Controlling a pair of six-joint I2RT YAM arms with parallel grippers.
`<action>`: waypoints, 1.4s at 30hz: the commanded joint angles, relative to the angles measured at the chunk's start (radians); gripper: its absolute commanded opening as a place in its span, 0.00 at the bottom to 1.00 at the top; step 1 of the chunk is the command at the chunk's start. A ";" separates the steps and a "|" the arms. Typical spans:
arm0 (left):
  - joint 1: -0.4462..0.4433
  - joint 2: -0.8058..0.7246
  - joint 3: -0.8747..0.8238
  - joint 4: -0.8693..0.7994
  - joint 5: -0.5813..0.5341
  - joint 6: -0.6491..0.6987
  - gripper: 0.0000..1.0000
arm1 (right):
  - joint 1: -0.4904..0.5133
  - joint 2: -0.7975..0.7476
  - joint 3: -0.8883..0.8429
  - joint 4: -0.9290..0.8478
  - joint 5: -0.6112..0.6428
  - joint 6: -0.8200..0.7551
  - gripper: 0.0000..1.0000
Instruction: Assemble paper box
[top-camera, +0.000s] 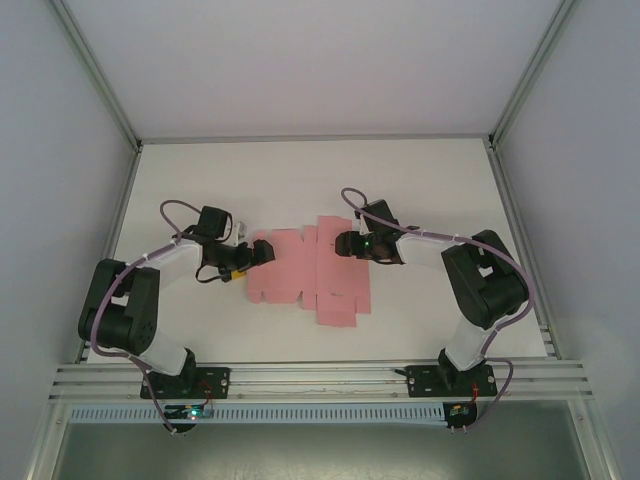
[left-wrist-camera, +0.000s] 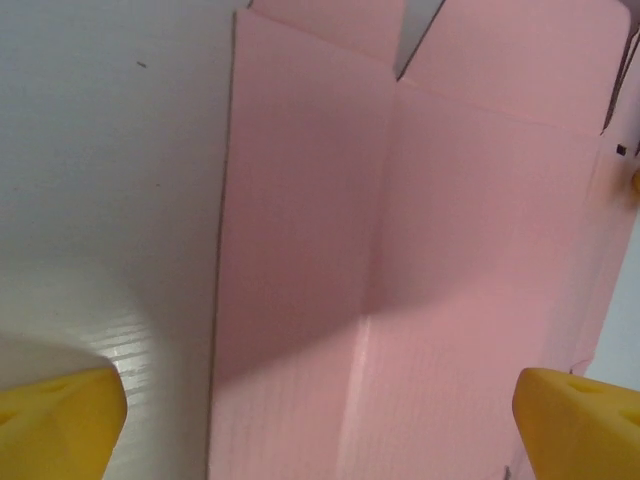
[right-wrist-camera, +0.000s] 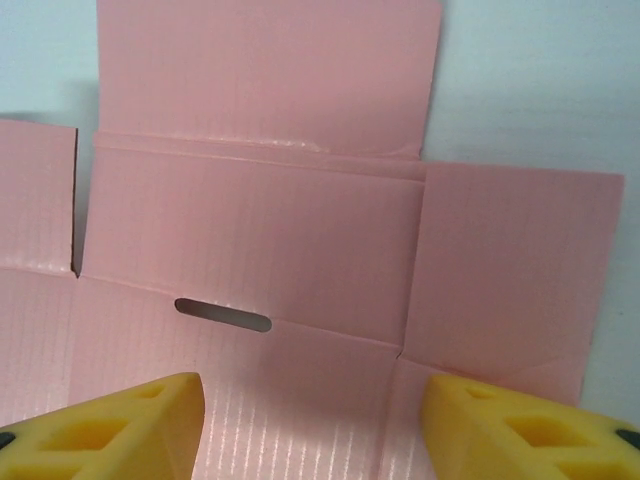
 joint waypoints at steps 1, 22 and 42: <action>-0.018 0.044 0.013 0.055 0.150 -0.008 1.00 | -0.011 0.049 -0.051 -0.059 0.009 0.012 0.63; -0.029 -0.052 -0.017 0.358 0.297 -0.099 0.32 | -0.045 0.043 -0.121 0.068 -0.047 -0.016 0.63; -0.116 -0.278 0.030 0.903 0.300 -0.163 0.00 | -0.399 -0.533 -0.361 0.615 -0.464 0.149 0.89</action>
